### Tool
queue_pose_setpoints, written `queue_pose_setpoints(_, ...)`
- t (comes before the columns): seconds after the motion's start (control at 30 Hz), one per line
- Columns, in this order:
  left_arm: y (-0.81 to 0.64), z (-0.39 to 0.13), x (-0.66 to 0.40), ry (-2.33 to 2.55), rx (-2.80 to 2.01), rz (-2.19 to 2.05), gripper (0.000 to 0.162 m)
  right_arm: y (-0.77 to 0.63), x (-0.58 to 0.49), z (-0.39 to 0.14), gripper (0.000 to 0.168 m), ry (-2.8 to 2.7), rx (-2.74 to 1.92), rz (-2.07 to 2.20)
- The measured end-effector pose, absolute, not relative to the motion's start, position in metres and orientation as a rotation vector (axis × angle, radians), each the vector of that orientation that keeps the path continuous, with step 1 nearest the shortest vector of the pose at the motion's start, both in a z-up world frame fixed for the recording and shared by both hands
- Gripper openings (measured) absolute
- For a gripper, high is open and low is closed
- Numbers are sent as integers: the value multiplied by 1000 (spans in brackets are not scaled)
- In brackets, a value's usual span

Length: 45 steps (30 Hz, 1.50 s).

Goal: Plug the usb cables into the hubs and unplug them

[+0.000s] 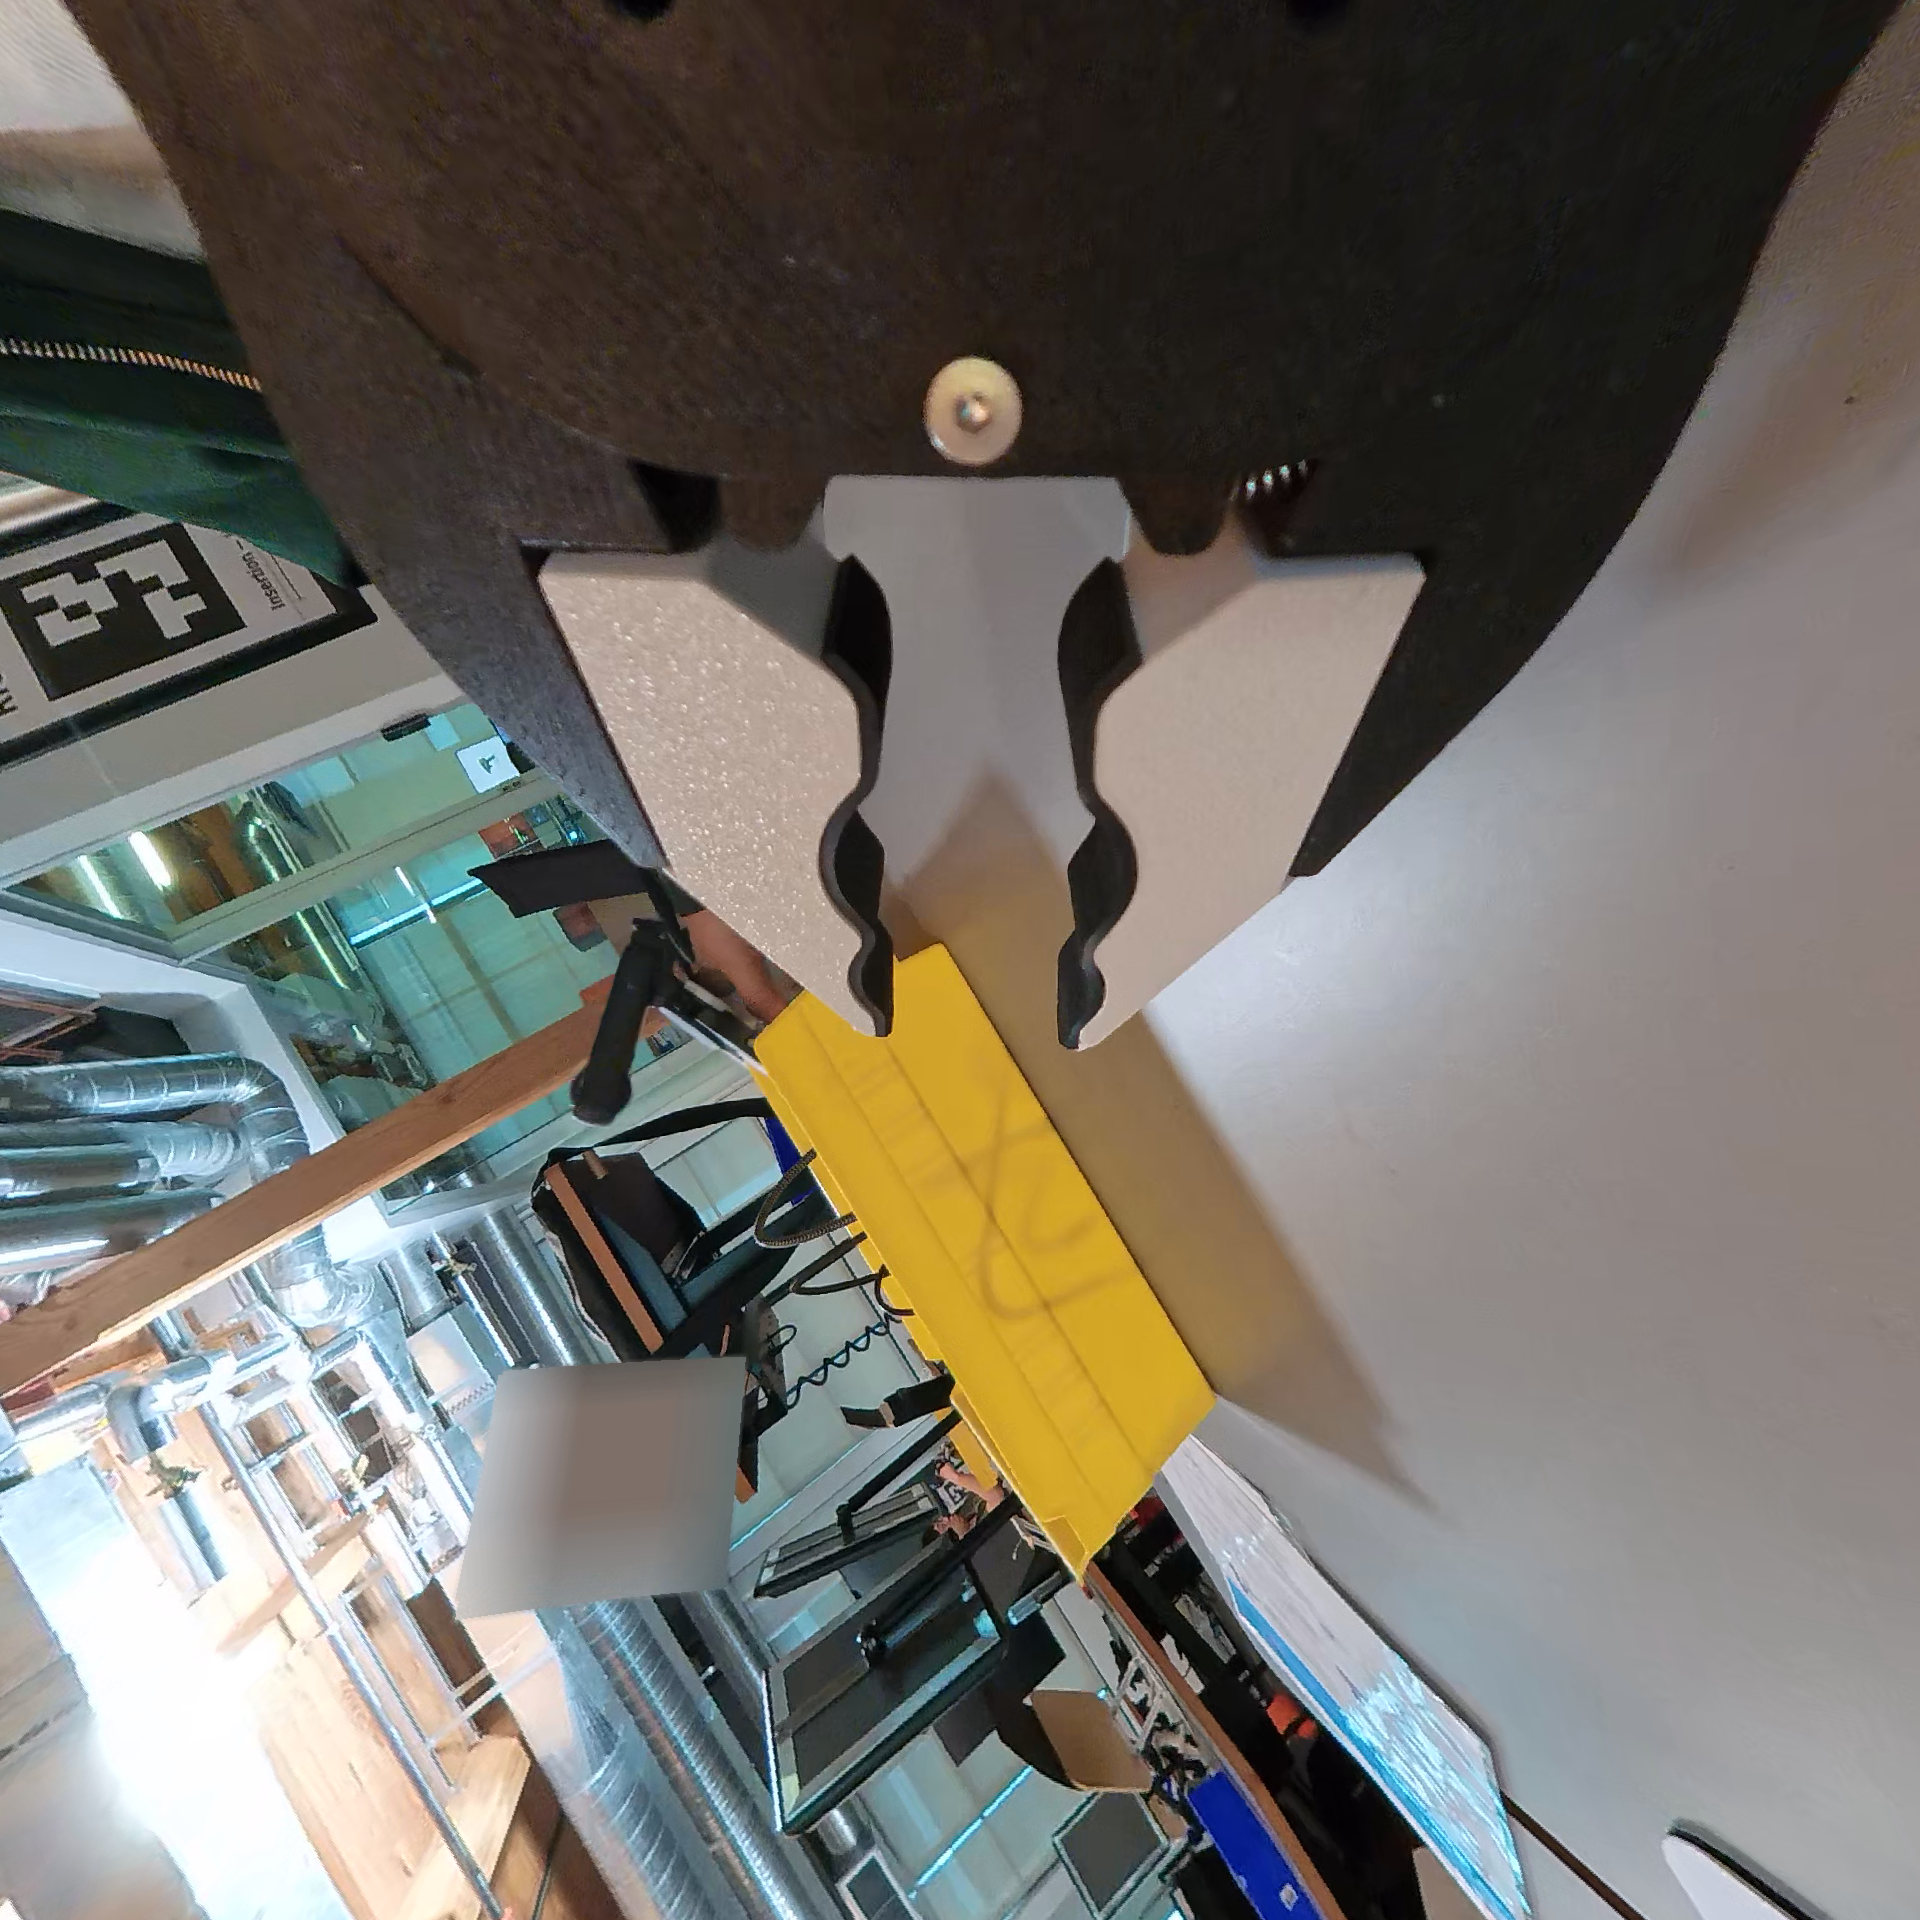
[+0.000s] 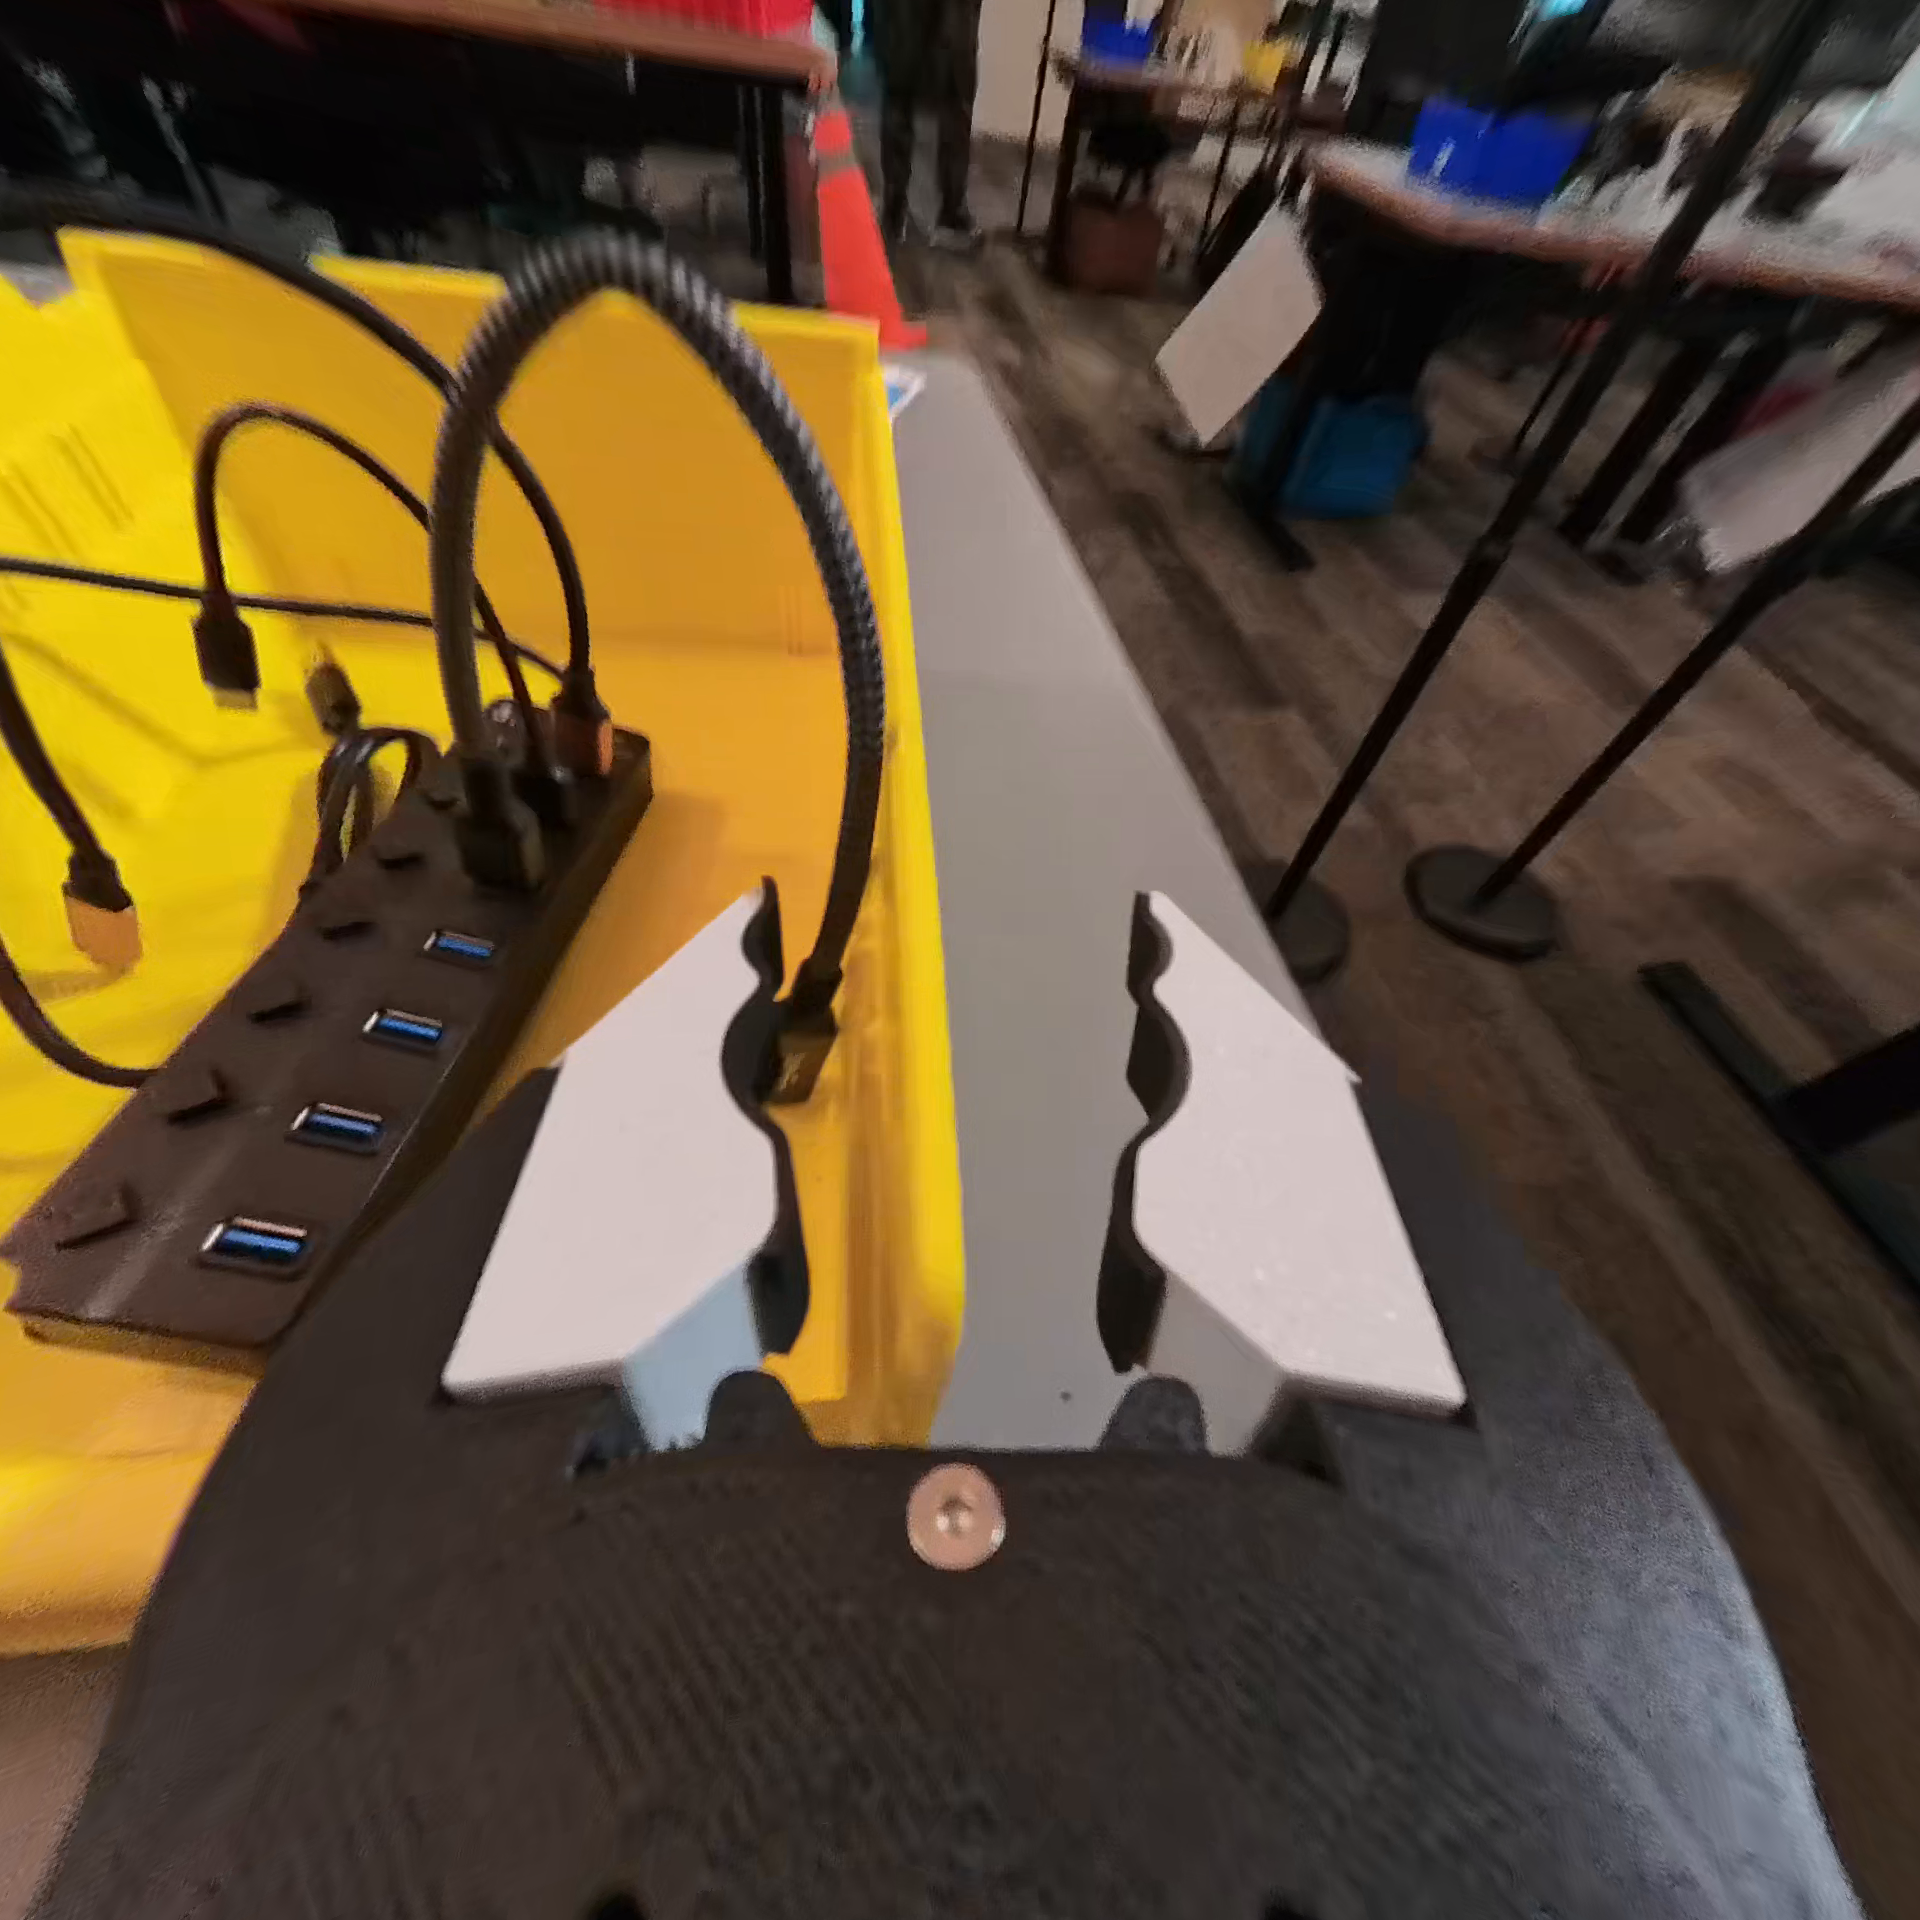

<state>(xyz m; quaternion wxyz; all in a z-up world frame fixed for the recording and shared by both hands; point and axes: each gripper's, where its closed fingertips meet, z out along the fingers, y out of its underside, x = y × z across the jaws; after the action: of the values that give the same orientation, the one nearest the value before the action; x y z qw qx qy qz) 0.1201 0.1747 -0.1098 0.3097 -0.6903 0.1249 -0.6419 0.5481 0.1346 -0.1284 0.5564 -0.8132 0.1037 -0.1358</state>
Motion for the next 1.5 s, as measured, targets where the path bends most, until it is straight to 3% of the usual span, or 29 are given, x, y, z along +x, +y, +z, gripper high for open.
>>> queue_pose_setpoints(0.1, 175, -109, 117, 326, -1821, -1683, 30, 139, 544, -144, 55, 262, -2011, -246)
queue_pose_setpoints(0.17, 175, -110, 115, 316, -1821, -1679, 30, 144, 532, -146, 29, 236, -2023, -139)
queue_pose_setpoints(0.23, 176, -109, 113, 307, -1819, -1675, 30, 145, 527, -145, 15, 292, -2014, -4)
queue_pose_setpoints(0.67, 180, -104, 89, 340, -1786, -1474, 30, 171, 485, -86, 13, 403, -1732, 532)
queue_pose_setpoints(0.8, 191, -99, 58, 386, -1754, -1146, 33, 184, 461, -75, 12, 314, -1754, 538)
queue_pose_setpoints(1.03, 202, -66, -37, 288, -1613, -584, 33, 230, 413, -100, 12, 165, -1900, 528)
queue_pose_setpoints(1.13, 182, -12, -119, 74, -1306, -208, 22, 250, 387, -98, 12, 101, -1900, 585)
queue_pose_setpoints(1.2, 168, -3, -151, 91, -1256, -17, 14, 263, 368, -97, 12, 64, -1898, 632)
queue_pose_setpoints(1.27, 169, -19, -181, 97, -1347, 133, 18, 276, 349, -98, 12, 29, -1901, 676)
queue_pose_setpoints(1.4, 181, -72, -219, 58, -1625, 220, 50, 292, 327, -100, 12, -9, -1888, 712)
queue_pose_setpoints(1.5, 187, -98, -218, 70, -1759, 185, 65, 298, 329, -97, 12, 38, -1884, 768)
